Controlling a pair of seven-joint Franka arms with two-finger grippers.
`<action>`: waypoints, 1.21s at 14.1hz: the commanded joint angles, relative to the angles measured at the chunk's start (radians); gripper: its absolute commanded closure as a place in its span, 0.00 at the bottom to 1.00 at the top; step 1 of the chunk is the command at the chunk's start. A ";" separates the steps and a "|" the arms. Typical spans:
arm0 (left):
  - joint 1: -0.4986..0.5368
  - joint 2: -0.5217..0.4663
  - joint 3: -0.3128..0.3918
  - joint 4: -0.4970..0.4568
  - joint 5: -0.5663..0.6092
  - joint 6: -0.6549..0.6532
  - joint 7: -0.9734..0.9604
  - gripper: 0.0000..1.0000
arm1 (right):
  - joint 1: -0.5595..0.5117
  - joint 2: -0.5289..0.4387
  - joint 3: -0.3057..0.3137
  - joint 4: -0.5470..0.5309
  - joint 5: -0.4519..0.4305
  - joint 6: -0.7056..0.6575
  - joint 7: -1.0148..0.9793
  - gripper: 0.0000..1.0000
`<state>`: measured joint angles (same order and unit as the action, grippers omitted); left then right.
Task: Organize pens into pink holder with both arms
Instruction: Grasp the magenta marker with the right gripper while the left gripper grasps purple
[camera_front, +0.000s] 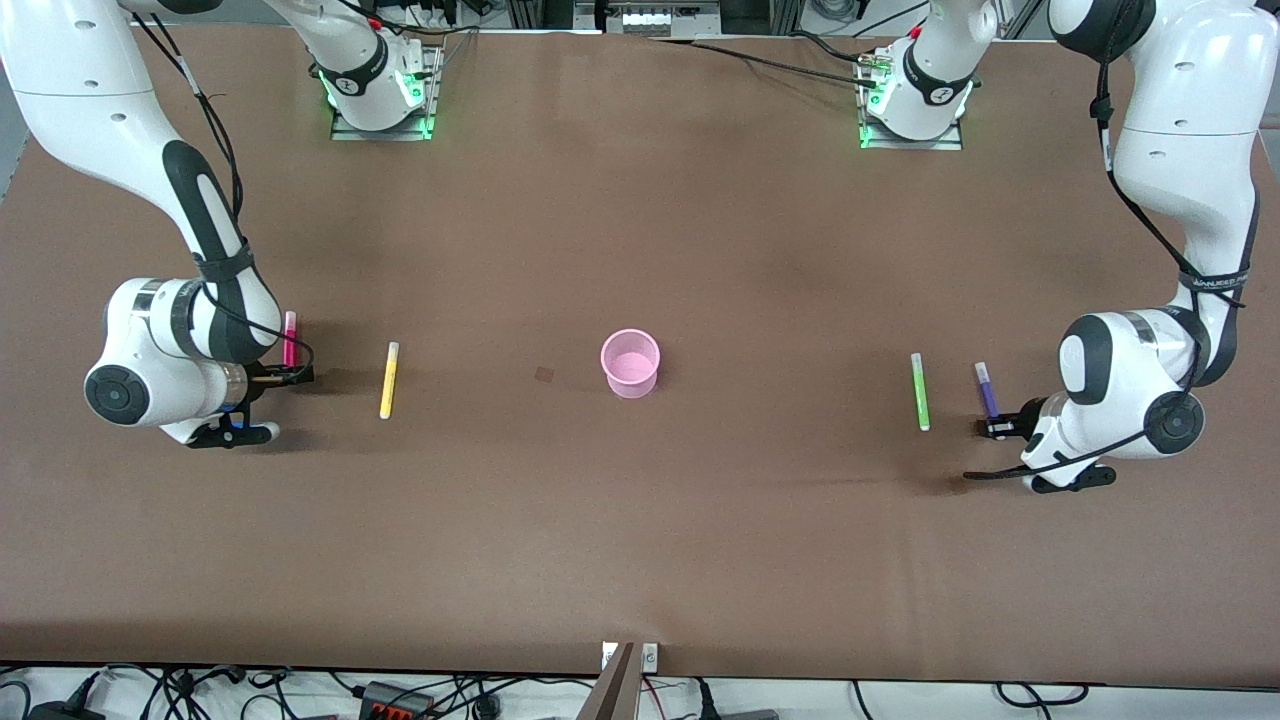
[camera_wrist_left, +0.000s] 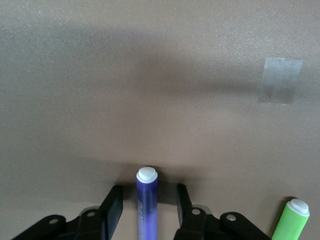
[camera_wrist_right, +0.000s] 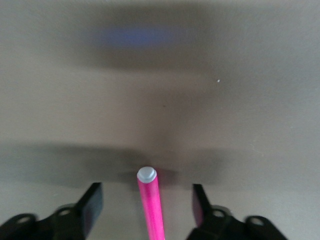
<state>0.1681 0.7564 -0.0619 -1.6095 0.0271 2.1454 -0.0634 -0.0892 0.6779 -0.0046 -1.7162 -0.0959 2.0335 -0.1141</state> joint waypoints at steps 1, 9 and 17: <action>0.011 0.021 -0.004 0.014 -0.010 0.004 0.014 0.64 | -0.014 0.006 0.011 0.003 -0.016 -0.001 -0.018 0.28; 0.008 -0.035 -0.010 0.033 -0.007 -0.059 0.076 0.93 | -0.014 0.008 0.011 0.004 -0.016 -0.025 -0.018 0.49; 0.002 -0.143 -0.183 0.221 -0.009 -0.383 0.252 0.99 | -0.014 0.006 0.011 0.004 -0.016 -0.052 -0.042 0.60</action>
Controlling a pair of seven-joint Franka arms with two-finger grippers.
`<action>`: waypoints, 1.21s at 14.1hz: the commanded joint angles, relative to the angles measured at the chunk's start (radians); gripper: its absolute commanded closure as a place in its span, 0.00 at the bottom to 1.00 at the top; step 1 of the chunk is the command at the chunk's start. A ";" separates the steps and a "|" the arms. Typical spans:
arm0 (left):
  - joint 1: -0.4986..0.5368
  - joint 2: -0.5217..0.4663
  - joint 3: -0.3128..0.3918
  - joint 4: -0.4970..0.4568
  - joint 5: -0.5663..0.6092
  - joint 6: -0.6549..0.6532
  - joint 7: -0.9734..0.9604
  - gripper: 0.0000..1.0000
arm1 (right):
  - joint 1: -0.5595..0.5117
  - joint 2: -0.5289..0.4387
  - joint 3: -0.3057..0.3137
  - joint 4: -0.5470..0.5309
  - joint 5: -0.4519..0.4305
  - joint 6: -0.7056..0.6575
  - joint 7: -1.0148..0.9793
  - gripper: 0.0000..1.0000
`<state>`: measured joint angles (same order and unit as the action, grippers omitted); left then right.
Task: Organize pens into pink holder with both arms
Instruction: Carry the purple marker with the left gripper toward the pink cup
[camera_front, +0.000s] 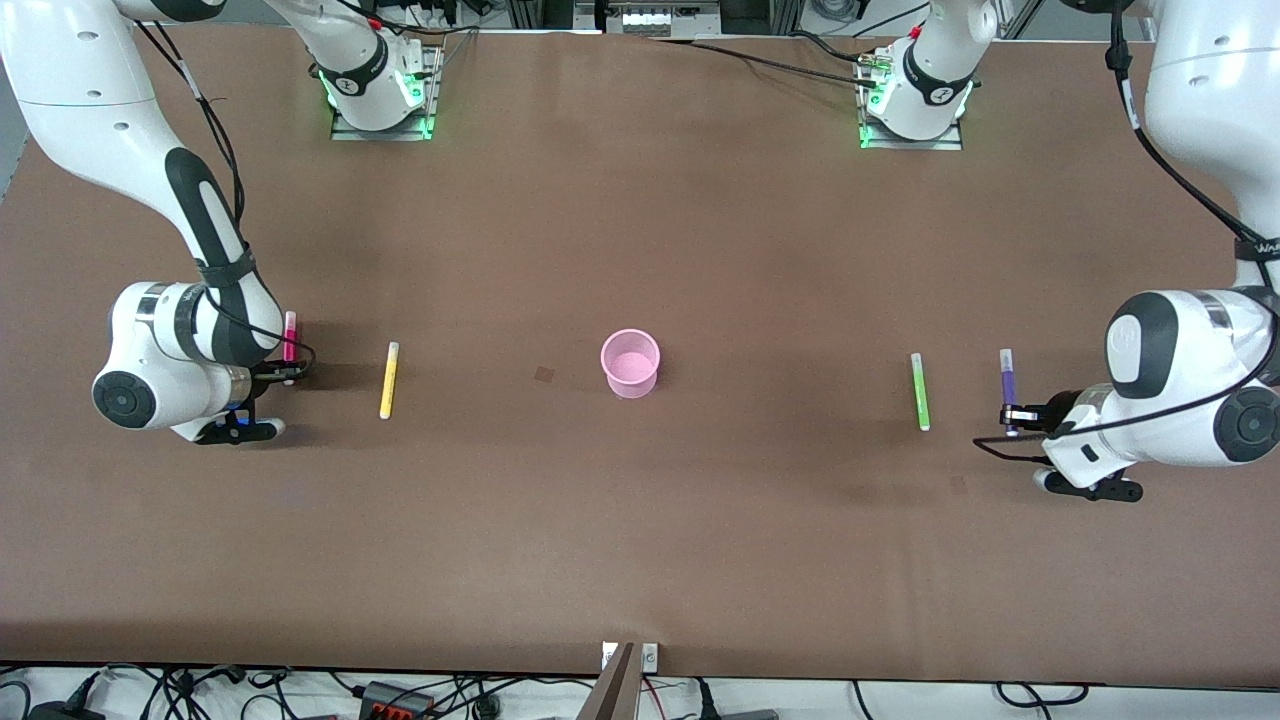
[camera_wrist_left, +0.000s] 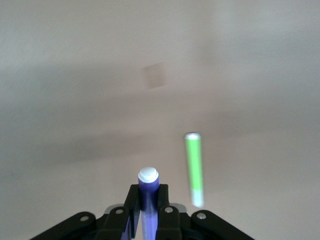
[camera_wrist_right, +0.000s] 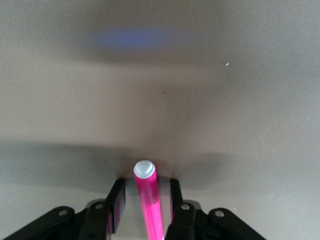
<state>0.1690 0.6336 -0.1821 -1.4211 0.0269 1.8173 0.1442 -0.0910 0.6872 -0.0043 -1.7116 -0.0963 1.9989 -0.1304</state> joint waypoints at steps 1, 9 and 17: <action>0.000 -0.020 -0.106 0.047 -0.012 -0.082 0.041 0.99 | -0.012 -0.003 0.010 0.001 -0.016 -0.017 -0.032 0.68; -0.040 0.001 -0.456 0.076 -0.266 -0.026 0.255 0.99 | -0.001 -0.072 0.018 0.059 -0.013 -0.099 -0.156 1.00; -0.199 0.109 -0.494 0.064 -0.547 0.285 0.964 1.00 | 0.132 -0.135 0.081 0.310 0.150 -0.361 -0.233 1.00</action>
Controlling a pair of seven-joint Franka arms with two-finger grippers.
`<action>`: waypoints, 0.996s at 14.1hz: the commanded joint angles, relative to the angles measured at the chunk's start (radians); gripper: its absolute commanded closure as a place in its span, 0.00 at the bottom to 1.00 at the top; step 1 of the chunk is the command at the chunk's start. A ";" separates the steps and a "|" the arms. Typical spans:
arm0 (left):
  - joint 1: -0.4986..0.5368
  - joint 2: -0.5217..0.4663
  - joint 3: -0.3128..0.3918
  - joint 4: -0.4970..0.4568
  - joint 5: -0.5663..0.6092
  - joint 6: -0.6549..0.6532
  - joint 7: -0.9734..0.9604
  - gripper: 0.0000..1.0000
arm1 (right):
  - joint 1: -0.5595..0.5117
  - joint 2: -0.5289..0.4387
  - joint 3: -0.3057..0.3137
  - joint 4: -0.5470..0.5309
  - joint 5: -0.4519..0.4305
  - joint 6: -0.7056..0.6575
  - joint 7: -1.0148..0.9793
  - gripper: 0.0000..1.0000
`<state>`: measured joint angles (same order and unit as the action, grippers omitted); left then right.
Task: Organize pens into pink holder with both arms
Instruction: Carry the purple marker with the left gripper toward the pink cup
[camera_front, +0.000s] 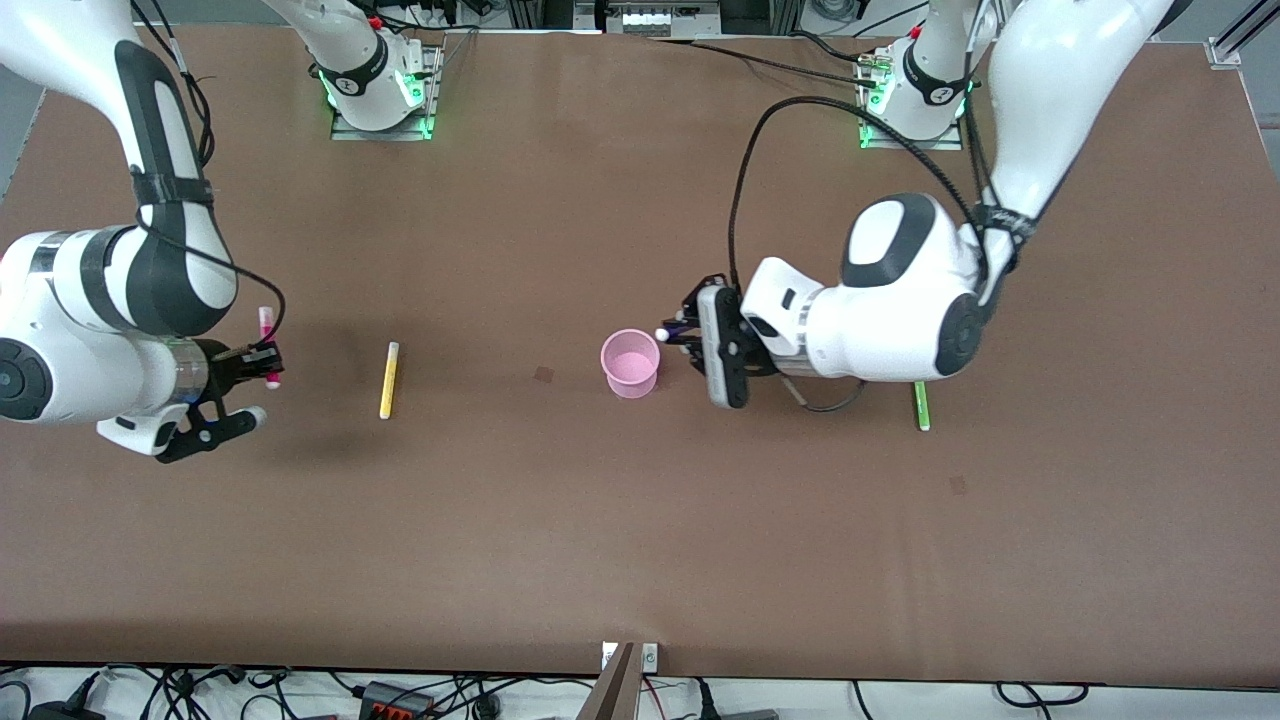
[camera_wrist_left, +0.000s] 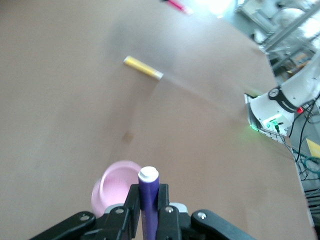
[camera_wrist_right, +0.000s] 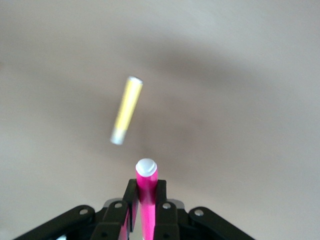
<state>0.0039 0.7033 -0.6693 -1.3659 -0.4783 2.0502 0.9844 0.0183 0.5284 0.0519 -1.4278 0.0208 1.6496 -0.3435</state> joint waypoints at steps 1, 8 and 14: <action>-0.060 0.048 -0.006 0.005 -0.037 0.085 0.154 1.00 | 0.034 0.024 0.054 0.026 0.039 -0.008 -0.020 1.00; -0.111 0.111 -0.003 -0.091 -0.034 0.360 0.505 1.00 | 0.037 0.021 0.197 0.026 0.146 0.094 -0.089 1.00; -0.125 0.127 0.004 -0.142 -0.028 0.387 0.510 1.00 | 0.064 0.024 0.204 0.024 0.145 0.205 -0.183 1.00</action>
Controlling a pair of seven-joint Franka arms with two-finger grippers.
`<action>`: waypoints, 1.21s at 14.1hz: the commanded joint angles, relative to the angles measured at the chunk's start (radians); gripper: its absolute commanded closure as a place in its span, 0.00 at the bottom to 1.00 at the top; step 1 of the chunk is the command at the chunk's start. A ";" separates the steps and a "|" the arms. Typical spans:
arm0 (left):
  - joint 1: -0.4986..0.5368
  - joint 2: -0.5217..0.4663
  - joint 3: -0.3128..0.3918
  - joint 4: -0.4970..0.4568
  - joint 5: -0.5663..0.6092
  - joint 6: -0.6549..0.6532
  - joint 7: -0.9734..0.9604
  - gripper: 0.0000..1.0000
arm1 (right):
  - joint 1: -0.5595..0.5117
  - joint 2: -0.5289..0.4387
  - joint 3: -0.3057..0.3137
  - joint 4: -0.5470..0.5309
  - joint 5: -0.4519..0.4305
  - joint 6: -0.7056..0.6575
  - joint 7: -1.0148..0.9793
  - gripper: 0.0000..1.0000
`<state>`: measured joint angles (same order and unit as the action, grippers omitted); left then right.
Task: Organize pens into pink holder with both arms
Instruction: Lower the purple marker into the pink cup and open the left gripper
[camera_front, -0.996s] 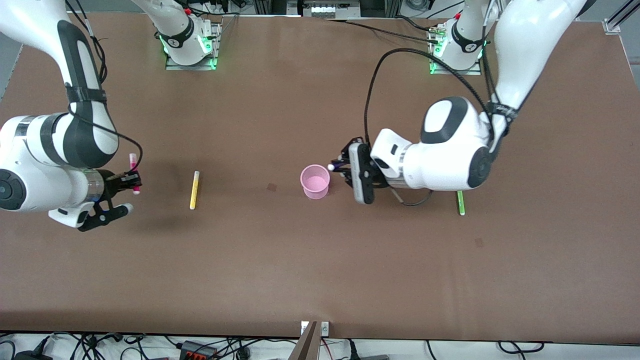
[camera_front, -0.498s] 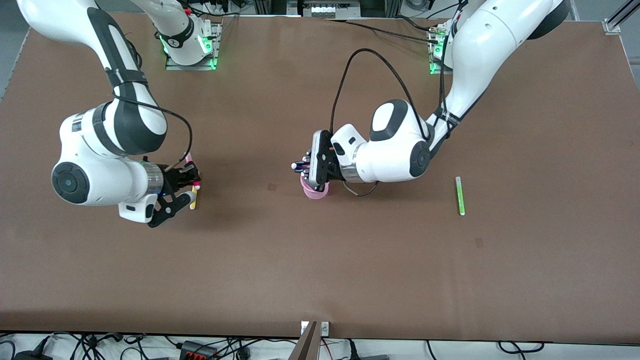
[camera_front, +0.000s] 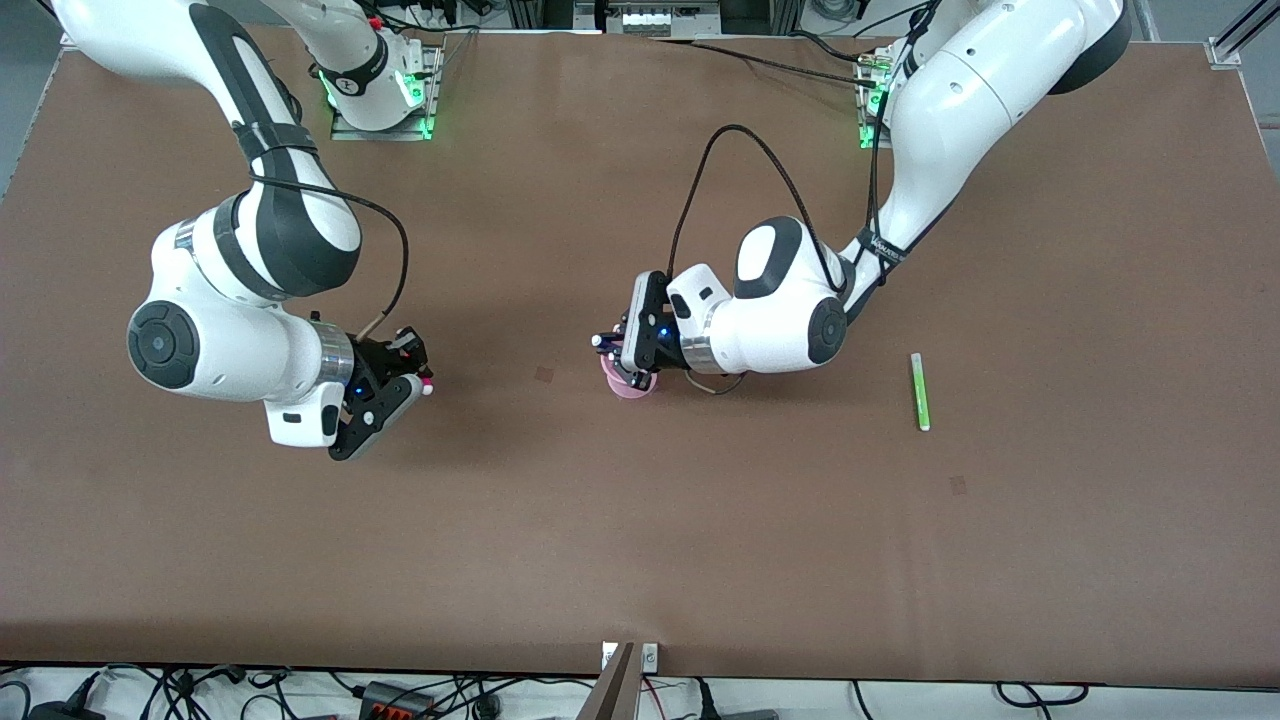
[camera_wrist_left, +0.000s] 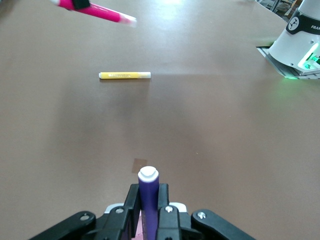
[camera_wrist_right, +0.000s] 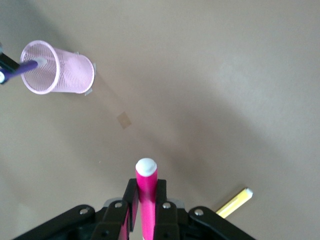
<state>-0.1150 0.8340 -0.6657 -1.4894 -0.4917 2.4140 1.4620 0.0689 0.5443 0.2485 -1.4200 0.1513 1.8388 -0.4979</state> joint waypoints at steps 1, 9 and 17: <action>-0.009 -0.004 0.001 -0.019 -0.008 0.024 0.035 1.00 | 0.023 0.009 0.006 0.016 0.014 0.017 -0.028 1.00; -0.005 0.007 0.011 -0.026 0.007 0.020 0.087 0.00 | 0.028 0.011 0.006 0.004 0.004 0.008 -0.074 1.00; 0.101 -0.096 -0.002 -0.012 0.008 -0.256 -0.095 0.00 | 0.061 0.006 0.009 0.013 0.016 0.017 -0.060 1.00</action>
<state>-0.0652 0.8083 -0.6572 -1.4901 -0.4902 2.2771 1.4559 0.1075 0.5577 0.2526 -1.4183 0.1518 1.8573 -0.5557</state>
